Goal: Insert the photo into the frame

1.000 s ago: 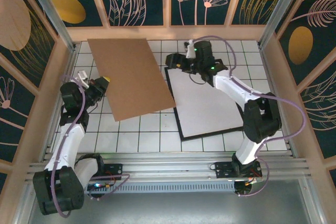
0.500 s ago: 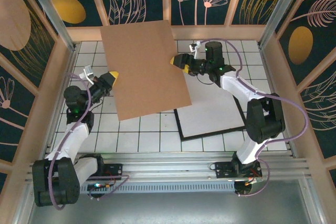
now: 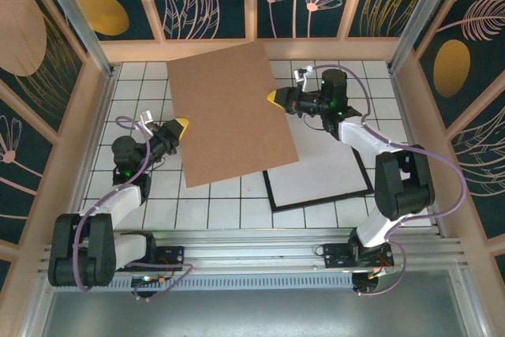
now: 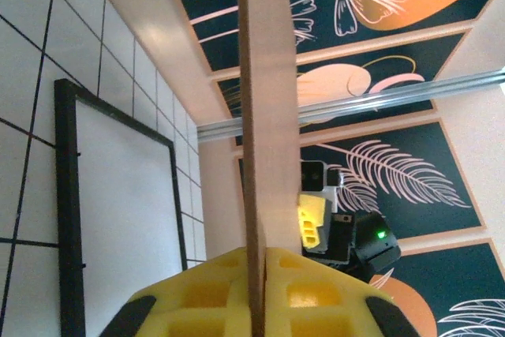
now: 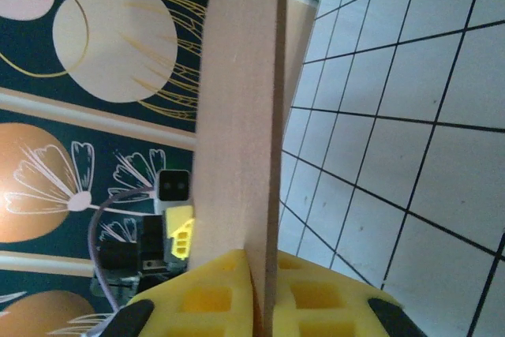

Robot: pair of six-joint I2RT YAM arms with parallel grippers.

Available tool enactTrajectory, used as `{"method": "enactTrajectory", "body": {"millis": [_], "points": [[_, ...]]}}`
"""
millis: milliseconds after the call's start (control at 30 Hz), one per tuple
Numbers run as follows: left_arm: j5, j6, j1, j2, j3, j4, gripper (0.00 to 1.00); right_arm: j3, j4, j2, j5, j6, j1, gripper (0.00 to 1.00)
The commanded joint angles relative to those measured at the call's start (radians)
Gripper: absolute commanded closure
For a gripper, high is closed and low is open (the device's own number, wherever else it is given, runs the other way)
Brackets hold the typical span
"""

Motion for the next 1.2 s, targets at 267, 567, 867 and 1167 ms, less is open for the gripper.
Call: {"method": "enactTrajectory", "body": {"millis": [267, 567, 867, 1167], "points": [[-0.273, 0.38, -0.077, -0.008, 0.09, -0.444, 0.3, -0.022, 0.022, -0.144, -0.038, -0.015, -0.225, 1.0], [-0.678, 0.59, -0.442, 0.194, 0.315, -0.742, 0.27, -0.053, 0.185, -0.219, -0.032, 0.173, -0.503, 1.0], [-0.96, 0.718, -0.758, 0.563, 0.689, -0.953, 0.25, -0.053, 0.238, -0.221, 0.029, 0.233, -0.618, 1.0], [-1.018, 0.798, -0.843, 0.752, 0.86, -1.08, 0.29, -0.064, 0.232, -0.216, 0.03, 0.213, -0.624, 1.0]]}}
